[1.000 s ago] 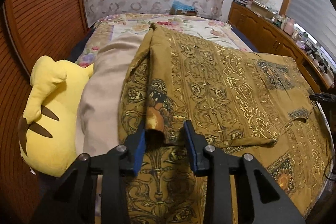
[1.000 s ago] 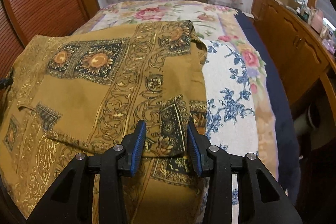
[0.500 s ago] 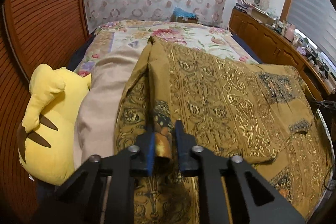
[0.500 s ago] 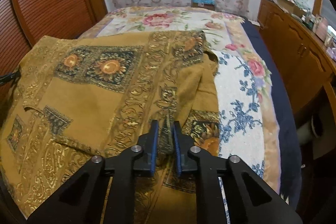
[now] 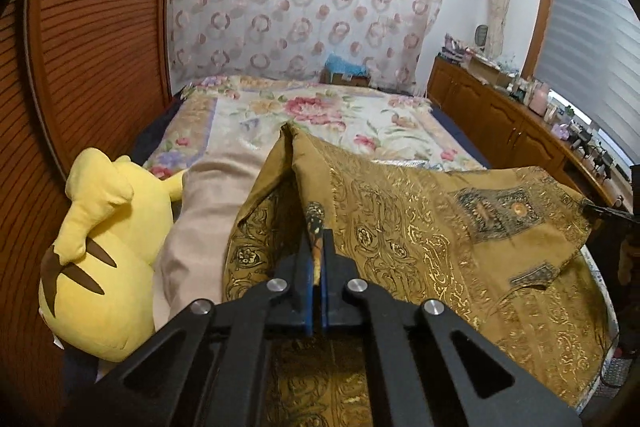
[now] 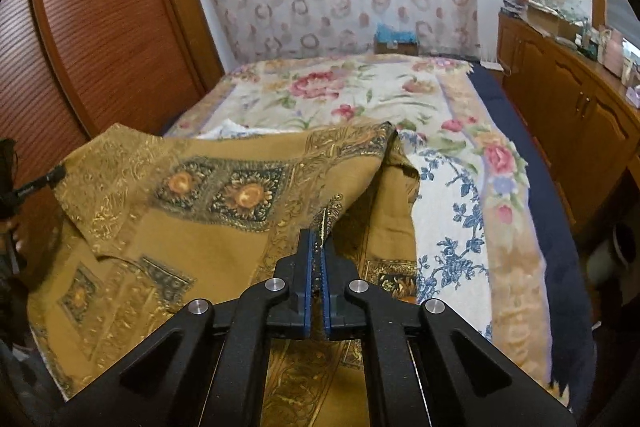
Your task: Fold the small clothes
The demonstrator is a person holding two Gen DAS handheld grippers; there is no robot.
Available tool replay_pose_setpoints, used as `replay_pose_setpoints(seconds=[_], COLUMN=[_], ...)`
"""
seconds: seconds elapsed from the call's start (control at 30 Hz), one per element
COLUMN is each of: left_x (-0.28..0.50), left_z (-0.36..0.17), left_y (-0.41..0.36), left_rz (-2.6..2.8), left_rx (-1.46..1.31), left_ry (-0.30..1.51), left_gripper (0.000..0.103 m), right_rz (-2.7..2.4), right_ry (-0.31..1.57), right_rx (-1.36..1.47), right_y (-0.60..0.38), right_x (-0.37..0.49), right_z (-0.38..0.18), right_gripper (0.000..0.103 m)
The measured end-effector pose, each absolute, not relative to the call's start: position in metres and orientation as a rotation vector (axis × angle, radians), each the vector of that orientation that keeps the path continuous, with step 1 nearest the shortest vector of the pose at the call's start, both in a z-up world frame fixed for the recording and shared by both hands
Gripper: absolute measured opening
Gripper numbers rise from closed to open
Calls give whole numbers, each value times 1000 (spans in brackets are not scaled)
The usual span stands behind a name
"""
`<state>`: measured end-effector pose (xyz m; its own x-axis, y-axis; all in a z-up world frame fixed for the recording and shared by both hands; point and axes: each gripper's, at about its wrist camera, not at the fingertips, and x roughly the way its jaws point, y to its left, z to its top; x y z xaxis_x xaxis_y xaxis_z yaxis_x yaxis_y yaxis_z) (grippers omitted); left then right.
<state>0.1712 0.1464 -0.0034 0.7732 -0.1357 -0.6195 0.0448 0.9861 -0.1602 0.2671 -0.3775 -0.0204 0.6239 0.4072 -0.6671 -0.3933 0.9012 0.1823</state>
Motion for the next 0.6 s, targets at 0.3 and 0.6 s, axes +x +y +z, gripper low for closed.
replay_pose_setpoints(seconds=[0.3, 0.6], left_x=[133, 92], left_z=[6, -3], left_y=[151, 146], left_rz=[-85, -78], left_rx=[-149, -126], left_ry=[622, 592], left_gripper=[0, 0], right_rz=[456, 466], right_ry=[735, 713], right_rx=[34, 20], right_y=[-391, -399], right_x=[229, 182], right_z=[-9, -15], right_gripper=[0, 0])
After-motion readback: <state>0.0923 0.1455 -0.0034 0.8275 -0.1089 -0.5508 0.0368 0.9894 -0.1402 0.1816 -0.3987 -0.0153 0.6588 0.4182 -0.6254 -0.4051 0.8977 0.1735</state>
